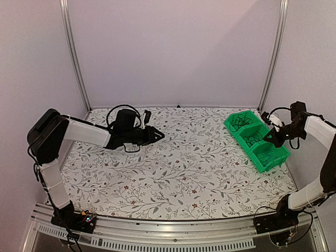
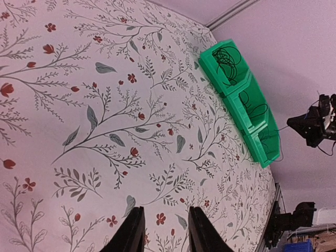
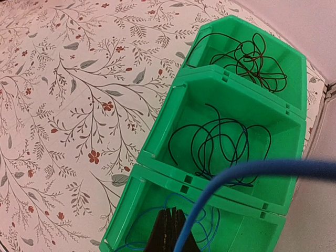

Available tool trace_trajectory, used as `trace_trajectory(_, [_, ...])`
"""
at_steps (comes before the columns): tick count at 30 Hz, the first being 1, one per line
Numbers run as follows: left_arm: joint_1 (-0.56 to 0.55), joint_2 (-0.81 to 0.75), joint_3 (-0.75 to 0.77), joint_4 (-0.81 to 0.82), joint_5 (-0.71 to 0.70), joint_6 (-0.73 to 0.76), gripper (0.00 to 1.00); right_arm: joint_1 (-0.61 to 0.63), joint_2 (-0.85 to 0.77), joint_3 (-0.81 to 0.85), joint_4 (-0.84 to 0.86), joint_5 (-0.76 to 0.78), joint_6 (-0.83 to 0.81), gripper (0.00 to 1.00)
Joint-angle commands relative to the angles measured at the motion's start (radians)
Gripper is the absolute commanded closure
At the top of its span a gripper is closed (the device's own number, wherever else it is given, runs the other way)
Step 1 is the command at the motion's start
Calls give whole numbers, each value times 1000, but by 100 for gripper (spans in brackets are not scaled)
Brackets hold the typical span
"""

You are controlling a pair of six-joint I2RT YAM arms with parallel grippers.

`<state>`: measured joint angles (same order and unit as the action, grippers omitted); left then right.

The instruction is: Untangle the cables

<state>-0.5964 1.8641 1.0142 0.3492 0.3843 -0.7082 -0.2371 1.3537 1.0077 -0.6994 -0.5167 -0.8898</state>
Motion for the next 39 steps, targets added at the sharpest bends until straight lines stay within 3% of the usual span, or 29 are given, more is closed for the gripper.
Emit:
trace_trajectory(1, [8,-15,-17,30,5,-8,73,-5,-27,-39,-77,74,-73,100])
trace_trajectory(17, [10,-24,-52,43,-5,1,73,-4,210,105,-207,250,-120,100])
trace_trajectory(29, [14,12,-49,65,9,-4,73,-4,310,102,-205,373,-140,100])
trace_trajectory(35, [20,30,-33,69,19,-4,73,-4,265,192,-294,336,-138,62])
trace_trajectory(39, [21,49,-29,86,31,-12,73,-4,226,299,-383,320,-140,52])
